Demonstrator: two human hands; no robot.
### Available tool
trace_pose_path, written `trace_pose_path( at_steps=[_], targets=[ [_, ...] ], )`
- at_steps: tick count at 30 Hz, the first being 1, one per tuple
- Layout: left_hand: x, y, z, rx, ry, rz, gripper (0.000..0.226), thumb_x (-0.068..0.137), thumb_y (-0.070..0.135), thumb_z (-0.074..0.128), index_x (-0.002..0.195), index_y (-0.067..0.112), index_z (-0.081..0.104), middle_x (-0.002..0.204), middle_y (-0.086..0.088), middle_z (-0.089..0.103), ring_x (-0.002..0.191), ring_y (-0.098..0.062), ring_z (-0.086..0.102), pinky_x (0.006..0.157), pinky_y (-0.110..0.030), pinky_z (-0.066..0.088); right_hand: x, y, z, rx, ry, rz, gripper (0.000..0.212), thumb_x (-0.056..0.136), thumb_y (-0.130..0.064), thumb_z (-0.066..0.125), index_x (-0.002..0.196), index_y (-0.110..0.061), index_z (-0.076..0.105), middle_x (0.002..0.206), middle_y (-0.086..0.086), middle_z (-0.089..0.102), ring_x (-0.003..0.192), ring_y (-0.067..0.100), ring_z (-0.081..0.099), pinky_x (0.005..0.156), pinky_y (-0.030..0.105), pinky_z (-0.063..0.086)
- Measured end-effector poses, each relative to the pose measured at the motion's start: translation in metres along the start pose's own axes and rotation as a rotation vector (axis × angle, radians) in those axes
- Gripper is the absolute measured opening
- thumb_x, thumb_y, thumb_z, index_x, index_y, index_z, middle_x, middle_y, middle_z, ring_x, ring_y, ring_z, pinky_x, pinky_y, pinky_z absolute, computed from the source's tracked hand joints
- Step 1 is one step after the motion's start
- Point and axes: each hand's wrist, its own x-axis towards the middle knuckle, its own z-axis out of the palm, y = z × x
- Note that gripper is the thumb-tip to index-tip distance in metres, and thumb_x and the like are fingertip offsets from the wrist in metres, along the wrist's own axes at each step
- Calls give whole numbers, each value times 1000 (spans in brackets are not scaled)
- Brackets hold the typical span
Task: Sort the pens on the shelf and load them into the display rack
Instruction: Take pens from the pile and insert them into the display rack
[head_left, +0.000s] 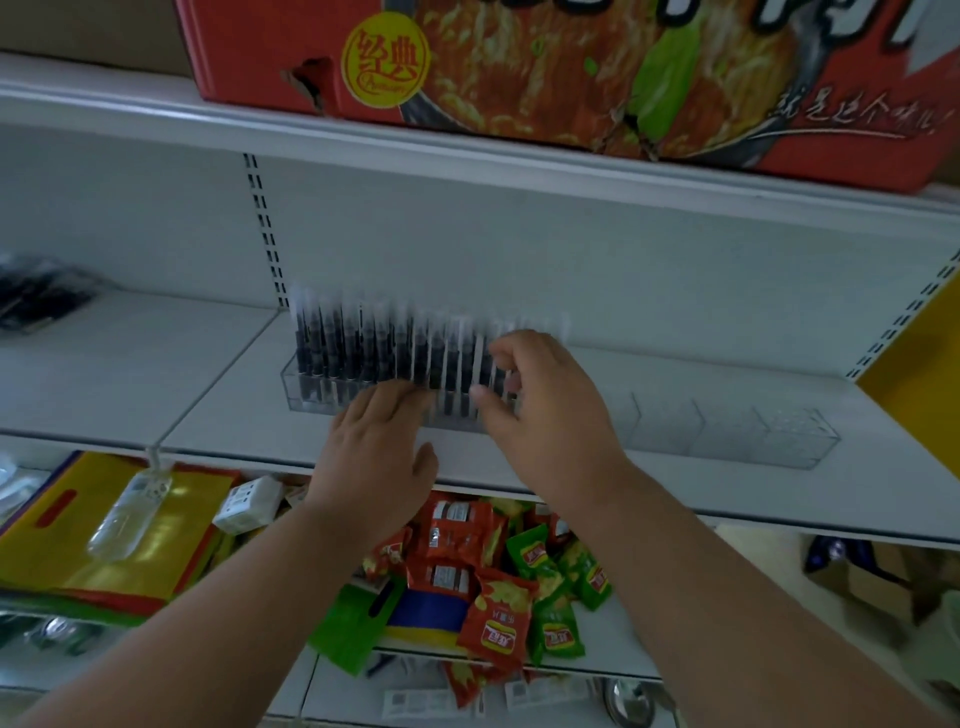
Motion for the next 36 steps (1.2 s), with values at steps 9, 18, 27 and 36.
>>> trace_pose_path(
  at_steps=[9, 18, 27, 36],
  targets=[
    [-87, -85, -62, 168, 73, -279, 51, 79, 43, 44, 120, 22, 65, 118, -1, 59, 109, -28, 54, 90, -44, 49, 26, -103, 50, 66, -239, -227, 34, 92, -31, 60, 122, -14, 57, 119, 6, 56, 111, 25, 53, 95, 40, 44],
    [-178, -204, -124, 214, 129, -582, 47, 82, 49, 41, 118, 27, 63, 114, 3, 58, 111, -25, 55, 91, -41, 46, 43, -253, 136, 41, -358, -457, 38, 93, -43, 55, 124, -21, 54, 118, 2, 55, 107, 23, 51, 91, 39, 44],
    [-242, -356, -204, 263, 108, -610, 42, 82, 44, 43, 111, 25, 66, 104, 4, 61, 100, -24, 58, 85, -44, 50, 57, -410, 239, 37, -364, -464, 35, 93, -45, 53, 120, -24, 52, 116, 1, 52, 110, 24, 48, 91, 40, 41],
    [-199, -464, -224, 206, 122, -550, 40, 85, 47, 44, 113, 28, 64, 107, 5, 60, 102, -22, 55, 88, -41, 47, 115, -454, 306, -46, -380, -315, 36, 93, -47, 52, 121, -25, 51, 119, 0, 53, 109, 20, 49, 89, 35, 41]
  ],
)
